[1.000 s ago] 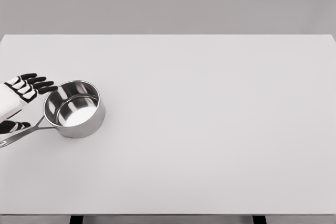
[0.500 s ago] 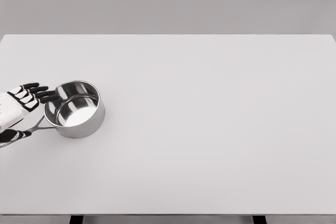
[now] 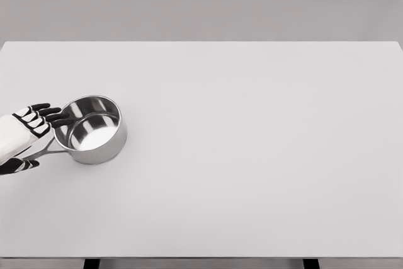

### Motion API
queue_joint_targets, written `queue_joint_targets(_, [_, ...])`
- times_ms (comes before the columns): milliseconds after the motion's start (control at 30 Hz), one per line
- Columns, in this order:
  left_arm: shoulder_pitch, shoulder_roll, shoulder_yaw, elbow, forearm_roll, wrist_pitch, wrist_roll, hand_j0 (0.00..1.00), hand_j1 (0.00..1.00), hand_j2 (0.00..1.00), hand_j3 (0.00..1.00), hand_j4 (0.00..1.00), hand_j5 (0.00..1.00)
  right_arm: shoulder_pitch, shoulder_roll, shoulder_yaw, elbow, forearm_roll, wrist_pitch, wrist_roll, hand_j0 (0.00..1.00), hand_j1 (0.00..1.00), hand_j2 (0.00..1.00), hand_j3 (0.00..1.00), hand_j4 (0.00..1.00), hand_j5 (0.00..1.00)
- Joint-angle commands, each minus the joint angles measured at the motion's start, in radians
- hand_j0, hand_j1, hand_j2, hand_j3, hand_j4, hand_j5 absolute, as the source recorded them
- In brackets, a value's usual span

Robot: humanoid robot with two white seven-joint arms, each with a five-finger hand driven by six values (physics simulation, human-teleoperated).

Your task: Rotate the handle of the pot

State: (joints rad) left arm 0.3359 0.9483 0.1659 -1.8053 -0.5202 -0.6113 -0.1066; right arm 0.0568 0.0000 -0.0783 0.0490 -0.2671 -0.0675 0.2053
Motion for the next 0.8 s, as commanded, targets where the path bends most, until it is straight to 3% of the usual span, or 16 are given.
queue_joint_targets(0, [0.0, -0.002, 0.0, 0.0, -0.006, 0.0, 0.001, 1.0, 1.0, 1.0, 1.0, 1.0, 1.0, 0.0, 0.0, 0.0, 0.0, 0.0, 0.0, 0.0, 1.0, 1.0, 1.0, 1.0, 1.0, 1.0])
queue_joint_targets(767, [-0.008, -0.023, 0.03, 0.003, -0.08, 0.0, 0.001, 1.0, 1.0, 1.0, 1.0, 1.0, 1.0, 0.0, 0.0, 0.0, 0.0, 0.0, 0.0, 0.0, 1.0, 1.0, 1.0, 1.0, 1.0, 1.0])
